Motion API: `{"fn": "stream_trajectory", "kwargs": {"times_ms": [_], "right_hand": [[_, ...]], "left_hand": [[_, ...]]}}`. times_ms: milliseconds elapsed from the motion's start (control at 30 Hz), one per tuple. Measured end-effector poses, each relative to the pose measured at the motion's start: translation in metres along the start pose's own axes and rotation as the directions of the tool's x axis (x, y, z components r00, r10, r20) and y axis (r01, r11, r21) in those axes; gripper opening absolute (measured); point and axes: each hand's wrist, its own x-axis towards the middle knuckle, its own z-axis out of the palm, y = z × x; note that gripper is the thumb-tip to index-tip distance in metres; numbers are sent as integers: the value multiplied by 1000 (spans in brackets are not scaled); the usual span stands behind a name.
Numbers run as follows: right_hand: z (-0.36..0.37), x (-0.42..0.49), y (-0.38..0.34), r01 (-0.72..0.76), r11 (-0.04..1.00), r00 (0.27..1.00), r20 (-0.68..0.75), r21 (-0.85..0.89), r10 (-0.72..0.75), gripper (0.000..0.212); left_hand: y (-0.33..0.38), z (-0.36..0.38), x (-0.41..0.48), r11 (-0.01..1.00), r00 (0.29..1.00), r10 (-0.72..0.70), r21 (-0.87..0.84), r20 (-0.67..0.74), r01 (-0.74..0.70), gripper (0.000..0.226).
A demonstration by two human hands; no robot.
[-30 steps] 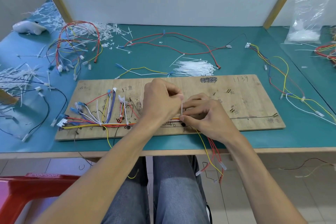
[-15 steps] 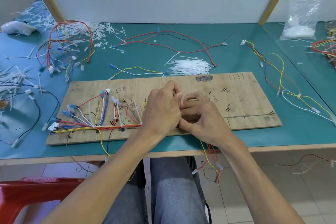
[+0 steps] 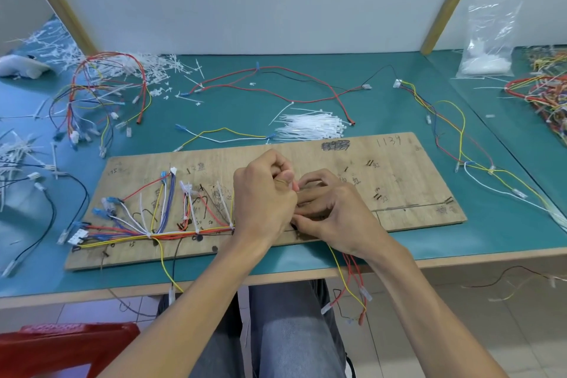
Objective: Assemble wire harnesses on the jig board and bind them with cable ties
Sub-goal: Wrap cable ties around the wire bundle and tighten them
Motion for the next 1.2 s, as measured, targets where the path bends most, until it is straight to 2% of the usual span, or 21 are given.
{"fn": "stream_trajectory", "kwargs": {"times_ms": [67, 167, 267, 367, 433, 500, 567, 600, 700, 733, 800, 867, 900, 967, 1000, 1067, 1133, 1200], "right_hand": [[0, 0, -1, -22, 1000, 1000, 14, 13, 22, 14], [-1, 0, -2, -115, 993, 993, 1, 18, 115, 15], [-3, 0, -6, -161, 986, 987, -24, 32, 161, 19], [-6, 0, -9, -153, 978, 986, -40, 138, 160, 26], [-8, 1, -16, -192, 950, 969, -105, 246, 223, 28], [-3, -3, -29, -167, 971, 943, -259, 169, 207, 27], [10, -11, -50, -77, 997, 917, -391, 15, 77, 17], [20, -16, -65, -39, 999, 910, -414, -27, 24, 12], [52, -33, -99, -85, 993, 913, -407, -88, 42, 19], [60, -38, -106, -113, 988, 903, -426, -108, 57, 22], [74, -48, -122, -72, 976, 877, -479, -204, -35, 18], [93, -60, -136, 35, 960, 890, -428, -278, -157, 13], [105, -67, -142, 29, 961, 924, -360, -276, -131, 15], [129, -76, -146, -154, 948, 982, -146, -277, 117, 26], [141, -79, -142, -245, 916, 969, -39, -318, 246, 32], [158, -80, -132, -349, 876, 909, 109, -333, 403, 44], [166, -79, -126, -421, 893, 871, 202, -160, 447, 37], [165, -79, -126, -439, 898, 876, 237, 35, 419, 21]], "left_hand": [[1, -5, 0, 1000, 1000, -11, 15, 12, 11, 28], [3, -19, 1, 999, 994, -10, 46, 105, 5, 22], [7, -42, -10, 992, 988, 70, 97, 139, -84, 7], [2, -67, -40, 988, 986, 135, 61, 99, -141, 10], [-3, -81, -62, 984, 984, 177, 32, 36, -178, 8], [-15, -98, -83, 980, 982, 182, 87, -54, -177, 4], [-32, -118, -99, 970, 971, 156, 215, -181, -116, 11], [-41, -128, -106, 965, 959, 120, 255, -257, -53, 14], [-67, -156, -122, 950, 895, -3, 277, -447, 141, 20], [-75, -163, -126, 939, 881, -27, 291, -472, 184, 20], [-87, -173, -135, 909, 877, -89, 321, -473, 265, 24], [-97, -175, -144, 868, 875, -172, 351, -453, 352, 31], [-100, -174, -148, 852, 875, -209, 358, -436, 382, 33], [-104, -166, -155, 851, 873, -295, 308, -389, 425, 34], [-105, -162, -157, 862, 868, -337, 250, -366, 440, 34], [-106, -155, -159, 887, 852, -407, 81, -330, 455, 30], [-107, -153, -160, 887, 840, -462, -136, -283, 442, 25], [-103, -154, -161, 839, 832, -511, -336, -217, 428, 20]]}}
